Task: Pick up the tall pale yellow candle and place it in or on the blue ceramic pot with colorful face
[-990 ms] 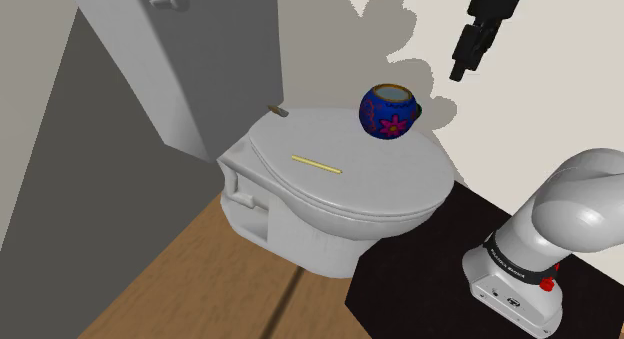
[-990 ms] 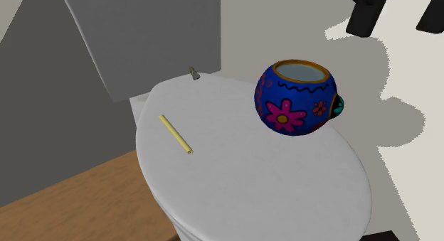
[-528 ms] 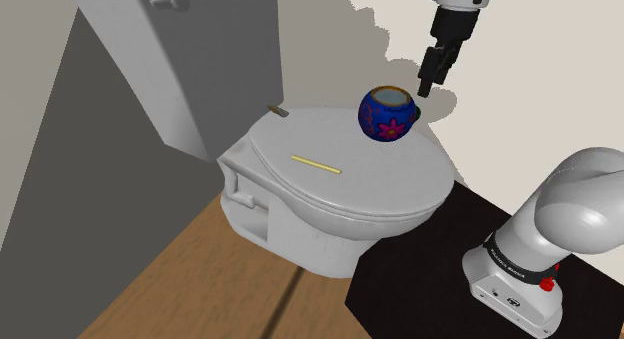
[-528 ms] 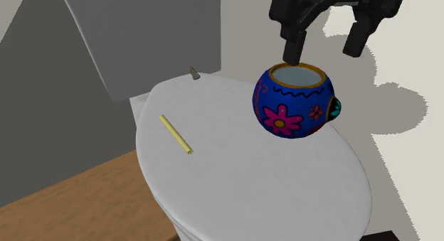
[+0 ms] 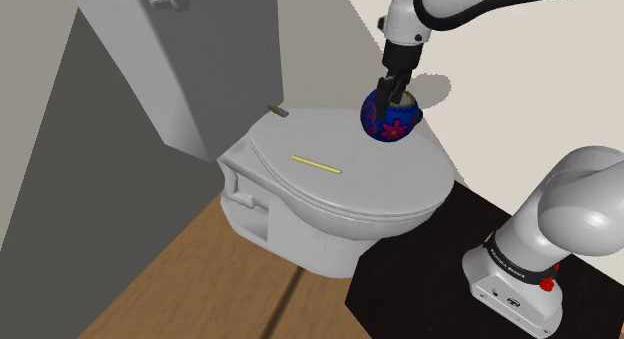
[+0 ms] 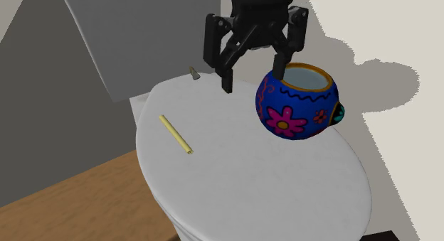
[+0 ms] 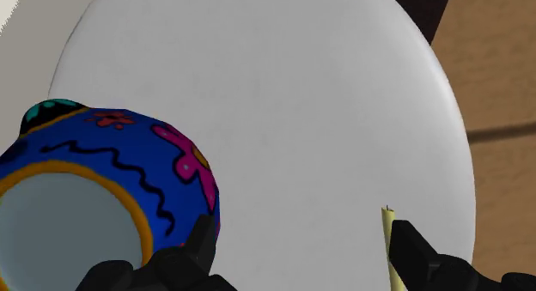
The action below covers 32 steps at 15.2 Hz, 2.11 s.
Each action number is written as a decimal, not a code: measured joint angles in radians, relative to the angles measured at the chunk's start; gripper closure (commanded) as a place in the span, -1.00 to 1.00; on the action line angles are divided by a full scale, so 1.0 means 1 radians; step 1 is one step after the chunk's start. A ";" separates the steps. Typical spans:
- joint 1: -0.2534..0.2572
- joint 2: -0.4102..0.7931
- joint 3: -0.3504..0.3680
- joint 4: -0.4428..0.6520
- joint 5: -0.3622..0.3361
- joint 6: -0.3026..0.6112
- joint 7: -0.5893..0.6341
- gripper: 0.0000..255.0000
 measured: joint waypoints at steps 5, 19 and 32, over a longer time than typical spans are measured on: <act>0.031 0.130 0.058 0.023 -0.004 0.114 0.026 -1.00; 0.099 0.522 0.184 0.167 -0.118 0.363 0.147 -1.00; 0.100 0.573 0.182 0.144 -0.140 0.434 0.164 1.00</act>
